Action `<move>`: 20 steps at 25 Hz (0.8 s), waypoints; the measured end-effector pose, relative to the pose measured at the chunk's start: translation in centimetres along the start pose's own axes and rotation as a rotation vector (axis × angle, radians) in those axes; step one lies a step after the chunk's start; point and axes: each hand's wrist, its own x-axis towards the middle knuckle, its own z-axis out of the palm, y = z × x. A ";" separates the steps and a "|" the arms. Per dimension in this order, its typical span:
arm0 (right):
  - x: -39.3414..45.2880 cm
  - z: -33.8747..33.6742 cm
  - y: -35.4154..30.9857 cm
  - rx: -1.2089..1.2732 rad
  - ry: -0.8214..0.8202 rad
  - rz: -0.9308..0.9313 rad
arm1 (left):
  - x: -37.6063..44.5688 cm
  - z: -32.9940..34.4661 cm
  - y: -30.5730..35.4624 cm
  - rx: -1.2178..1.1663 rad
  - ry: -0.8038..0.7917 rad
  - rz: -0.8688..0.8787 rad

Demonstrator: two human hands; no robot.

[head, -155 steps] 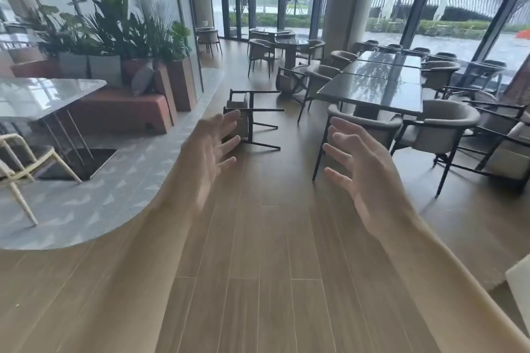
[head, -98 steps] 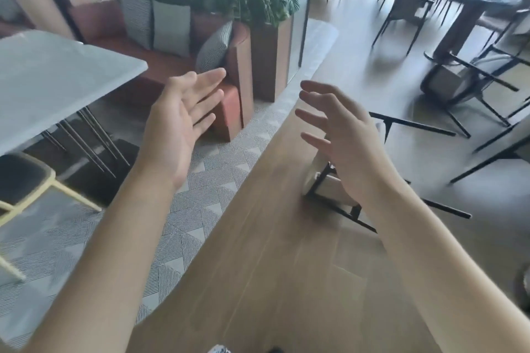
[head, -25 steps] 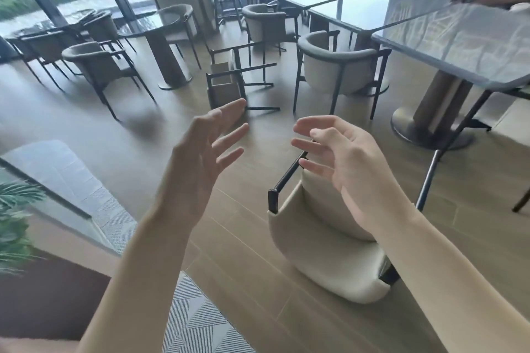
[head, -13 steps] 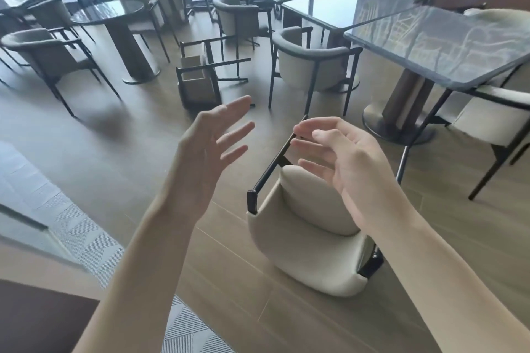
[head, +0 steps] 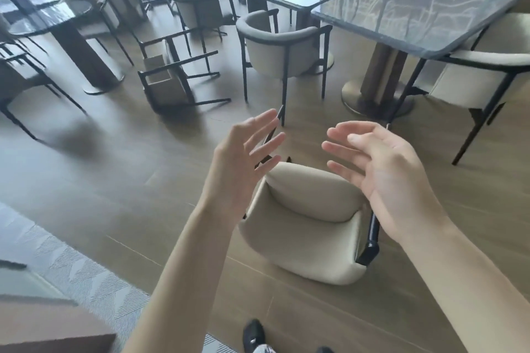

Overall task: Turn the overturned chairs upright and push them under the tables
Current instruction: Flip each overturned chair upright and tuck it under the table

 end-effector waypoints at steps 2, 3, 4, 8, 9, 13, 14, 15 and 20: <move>1.1 0.3 0.8 0.007 0.070 -0.007 | 2.3 -0.7 -0.2 -0.001 -0.023 -0.015; 1.8 0.6 1.3 0.012 0.117 -0.011 | 3.6 -1.2 -0.3 0.007 -0.051 -0.022; 2.5 1.1 1.9 0.021 0.166 -0.013 | 4.9 -1.8 -0.4 0.015 -0.074 -0.033; 5.3 3.6 5.8 0.093 0.357 -0.006 | 9.7 -4.7 -1.5 0.078 -0.130 -0.106; 5.8 4.1 6.7 0.123 0.386 -0.002 | 10.4 -5.3 -2.0 0.096 -0.136 -0.108; 8.5 5.3 11.1 0.217 0.483 -0.014 | 13.8 -7.4 -5.9 0.075 -0.201 -0.118; 9.3 5.3 12.5 0.216 0.494 -0.013 | 14.8 -7.9 -7.3 0.055 -0.200 -0.129; 10.0 5.1 14.2 0.211 0.497 -0.008 | 15.5 -8.4 -9.1 0.031 -0.189 -0.145; 12.2 2.9 23.8 0.256 0.545 0.092 | 17.1 -11.5 -19.2 -0.129 -0.144 -0.285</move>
